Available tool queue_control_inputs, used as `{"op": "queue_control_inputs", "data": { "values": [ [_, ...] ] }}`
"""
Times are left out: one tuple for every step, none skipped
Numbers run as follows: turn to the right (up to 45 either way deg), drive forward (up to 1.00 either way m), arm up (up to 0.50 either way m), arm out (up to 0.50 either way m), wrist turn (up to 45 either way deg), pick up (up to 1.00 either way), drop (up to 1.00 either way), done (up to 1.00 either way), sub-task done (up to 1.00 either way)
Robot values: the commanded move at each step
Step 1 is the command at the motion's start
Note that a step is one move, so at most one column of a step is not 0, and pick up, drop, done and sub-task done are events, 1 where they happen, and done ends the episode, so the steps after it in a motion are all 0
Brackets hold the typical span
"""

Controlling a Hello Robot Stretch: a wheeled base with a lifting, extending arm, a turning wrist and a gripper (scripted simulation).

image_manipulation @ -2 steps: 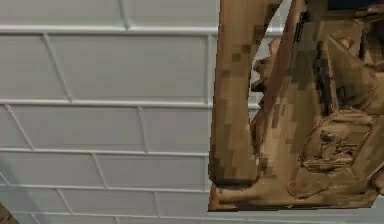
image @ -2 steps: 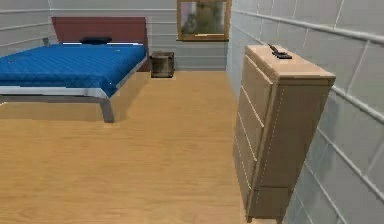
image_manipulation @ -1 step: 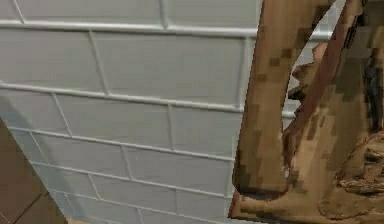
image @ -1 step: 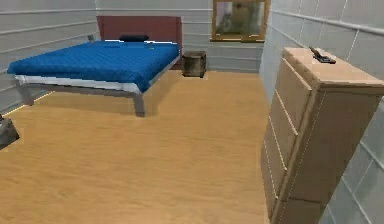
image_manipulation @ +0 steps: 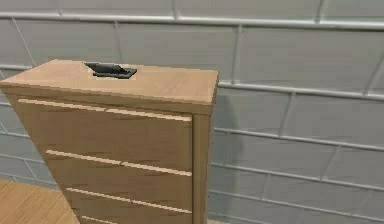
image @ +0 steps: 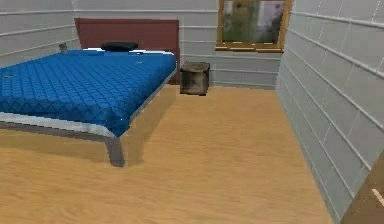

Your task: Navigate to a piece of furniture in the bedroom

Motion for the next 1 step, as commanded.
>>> {"op": "queue_control_inputs", "data": {
  "values": [
    [-3.0, 0.00, 0.00, 0.00, 0.0, 0.00, 0.00, 0.00, 0.00]
  ]
}}
